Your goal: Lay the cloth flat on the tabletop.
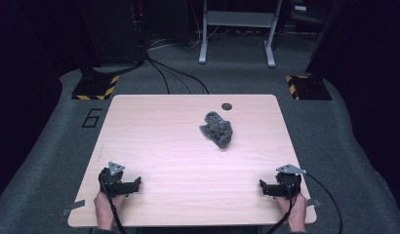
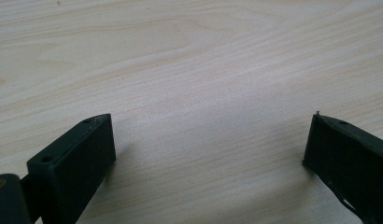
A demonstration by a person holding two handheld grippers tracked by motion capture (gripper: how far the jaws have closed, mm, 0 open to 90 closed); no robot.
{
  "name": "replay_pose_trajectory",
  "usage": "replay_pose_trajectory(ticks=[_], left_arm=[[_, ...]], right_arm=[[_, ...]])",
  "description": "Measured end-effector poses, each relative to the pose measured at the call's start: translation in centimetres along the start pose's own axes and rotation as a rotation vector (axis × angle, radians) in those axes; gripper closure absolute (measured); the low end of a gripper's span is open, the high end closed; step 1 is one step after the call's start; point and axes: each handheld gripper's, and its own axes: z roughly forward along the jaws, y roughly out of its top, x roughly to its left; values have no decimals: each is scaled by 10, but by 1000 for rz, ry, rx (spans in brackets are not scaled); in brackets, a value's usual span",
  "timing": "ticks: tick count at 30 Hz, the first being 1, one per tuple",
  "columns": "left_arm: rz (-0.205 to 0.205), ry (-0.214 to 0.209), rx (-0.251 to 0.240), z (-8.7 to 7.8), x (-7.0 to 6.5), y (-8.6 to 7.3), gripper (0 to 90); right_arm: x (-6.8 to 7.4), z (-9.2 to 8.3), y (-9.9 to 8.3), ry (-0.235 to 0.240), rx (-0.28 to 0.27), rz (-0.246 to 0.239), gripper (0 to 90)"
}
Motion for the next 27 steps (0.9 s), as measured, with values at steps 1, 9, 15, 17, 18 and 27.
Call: replay_pose_trajectory(ticks=[1,9,15,17,18,27], left_arm=[[-2,-2,0,0,0,0,19],[-6,-9,5,0,1,0,19],[-8,-9,6,0,1,0,19],[-8,-9,6,0,1,0,19],[-6,-8,6,0,1,0,19],[-7,-8,5,0,1,0,20]], right_arm=[[0,0,0,0,-1,-3,0],[0,0,0,-1,-1,-5,2],[2,0,1,-16,4,0,2],[1,0,3,-10,11,-13,0],[1,0,4,-4,7,0,0],[26,7,47,108,-11,-5,6]])
